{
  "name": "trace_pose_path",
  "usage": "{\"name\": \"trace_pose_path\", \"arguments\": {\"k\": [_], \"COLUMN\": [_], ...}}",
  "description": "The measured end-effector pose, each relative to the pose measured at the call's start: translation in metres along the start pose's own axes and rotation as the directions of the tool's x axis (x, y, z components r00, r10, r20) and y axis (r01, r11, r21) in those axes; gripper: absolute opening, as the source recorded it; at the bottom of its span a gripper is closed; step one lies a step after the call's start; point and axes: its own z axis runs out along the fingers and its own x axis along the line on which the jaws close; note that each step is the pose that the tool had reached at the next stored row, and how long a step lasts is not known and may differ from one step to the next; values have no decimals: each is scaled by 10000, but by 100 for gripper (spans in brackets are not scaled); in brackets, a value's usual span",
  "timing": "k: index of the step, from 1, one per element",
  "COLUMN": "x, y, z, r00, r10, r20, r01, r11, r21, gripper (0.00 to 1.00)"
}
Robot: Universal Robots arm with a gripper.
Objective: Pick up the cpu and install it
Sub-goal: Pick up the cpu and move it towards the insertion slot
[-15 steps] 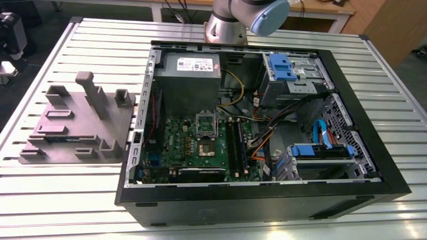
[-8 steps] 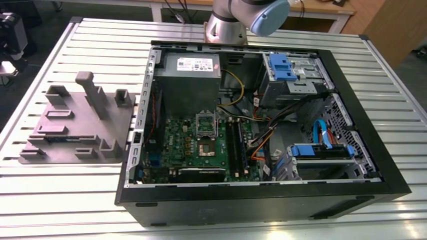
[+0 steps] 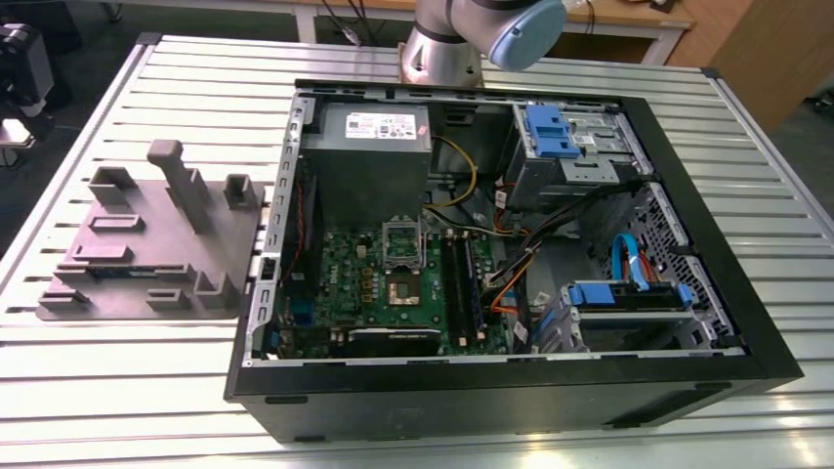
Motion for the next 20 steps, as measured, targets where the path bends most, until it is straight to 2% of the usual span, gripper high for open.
{"name": "trace_pose_path", "arguments": {"k": [8, 20], "x": [-1, -2], "y": [3, 8], "z": [-67, -220], "r00": [10000, 10000], "r10": [1, 0], "r20": [0, 1], "r01": [-1, 0], "r11": [10000, 10000], "r21": [0, -1], "gripper": [47, 47]}}
